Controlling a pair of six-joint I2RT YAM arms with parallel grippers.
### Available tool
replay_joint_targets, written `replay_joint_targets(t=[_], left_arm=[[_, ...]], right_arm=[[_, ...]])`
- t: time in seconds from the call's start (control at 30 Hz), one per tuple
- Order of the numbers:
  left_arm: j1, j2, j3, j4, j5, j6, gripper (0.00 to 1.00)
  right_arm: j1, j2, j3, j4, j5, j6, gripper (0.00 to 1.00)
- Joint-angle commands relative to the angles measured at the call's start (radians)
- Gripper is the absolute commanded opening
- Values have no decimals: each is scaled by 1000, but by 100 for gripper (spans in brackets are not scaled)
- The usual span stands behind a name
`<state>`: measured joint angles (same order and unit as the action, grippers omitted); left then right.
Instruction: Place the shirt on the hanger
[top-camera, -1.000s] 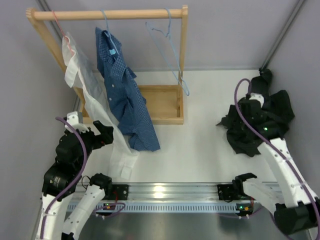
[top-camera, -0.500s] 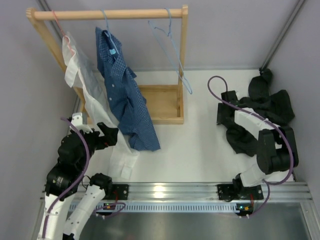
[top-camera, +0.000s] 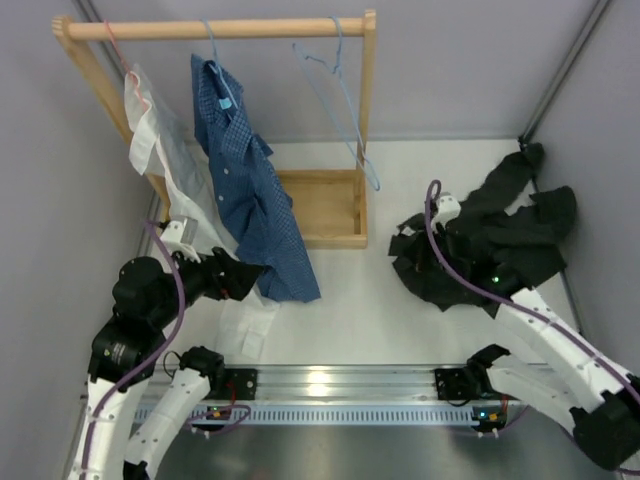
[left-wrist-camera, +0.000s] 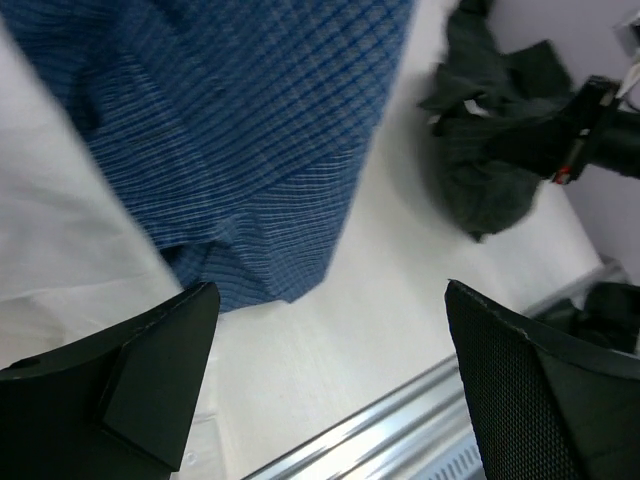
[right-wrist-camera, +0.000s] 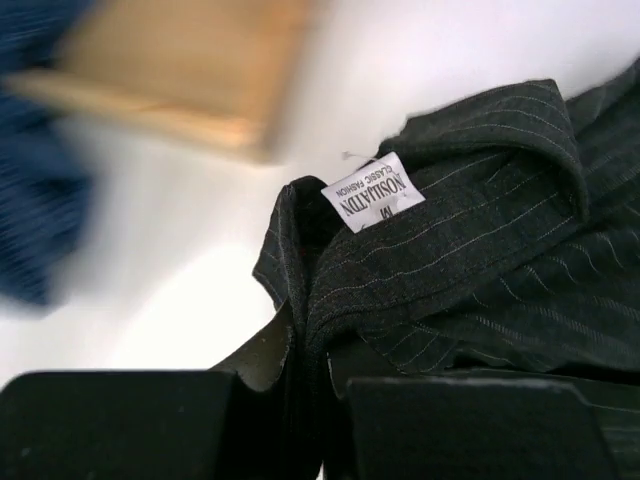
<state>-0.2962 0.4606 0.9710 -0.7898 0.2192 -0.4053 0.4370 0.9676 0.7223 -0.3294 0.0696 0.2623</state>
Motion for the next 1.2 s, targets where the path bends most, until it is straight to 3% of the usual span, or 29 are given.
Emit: replay_joint_targets(t=[0.0, 0.07, 0.13, 0.2, 0.23, 0.27, 0.37, 0.47, 0.6, 0.7, 0.83, 0.97, 1.03, 1.17], left_arm=[[-3, 56, 43, 189, 316, -54, 98], [-1, 94, 34, 260, 435, -122, 98], [-3, 159, 25, 323, 448, -199, 98], [-3, 185, -12, 359, 436, -211, 98], [-4, 194, -29, 386, 415, -211, 98], [-7, 217, -43, 386, 407, -211, 98], [-44, 231, -80, 386, 375, -208, 98], [-110, 225, -113, 385, 312, -182, 98], [-217, 248, -169, 385, 223, -156, 98], [-296, 234, -232, 382, 125, -180, 98], [-319, 139, -275, 334, -15, -243, 97], [-319, 92, -224, 218, -164, -254, 97], [-320, 89, -203, 151, -259, -256, 97], [-319, 84, -154, 69, -349, -263, 97]], right_arm=[[172, -151, -32, 71, -348, 119, 0], [349, -167, -47, 124, -367, 172, 0], [548, -147, -22, 179, -302, 192, 0], [643, -110, 14, 199, -216, 187, 4], [687, -71, 52, 197, -200, 187, 12], [692, -54, 69, 184, -144, 192, 32], [692, -53, 101, 87, 29, 222, 69], [692, -101, 117, -60, 128, 222, 88], [692, -167, 98, -164, 127, 226, 89], [703, -171, 46, -162, 27, 203, 88], [860, -98, -29, -31, -7, 195, 88], [1041, 96, 24, 107, 191, 213, 90], [1083, 225, 102, 99, 304, 271, 90], [1095, 385, 175, 89, 368, 417, 90]])
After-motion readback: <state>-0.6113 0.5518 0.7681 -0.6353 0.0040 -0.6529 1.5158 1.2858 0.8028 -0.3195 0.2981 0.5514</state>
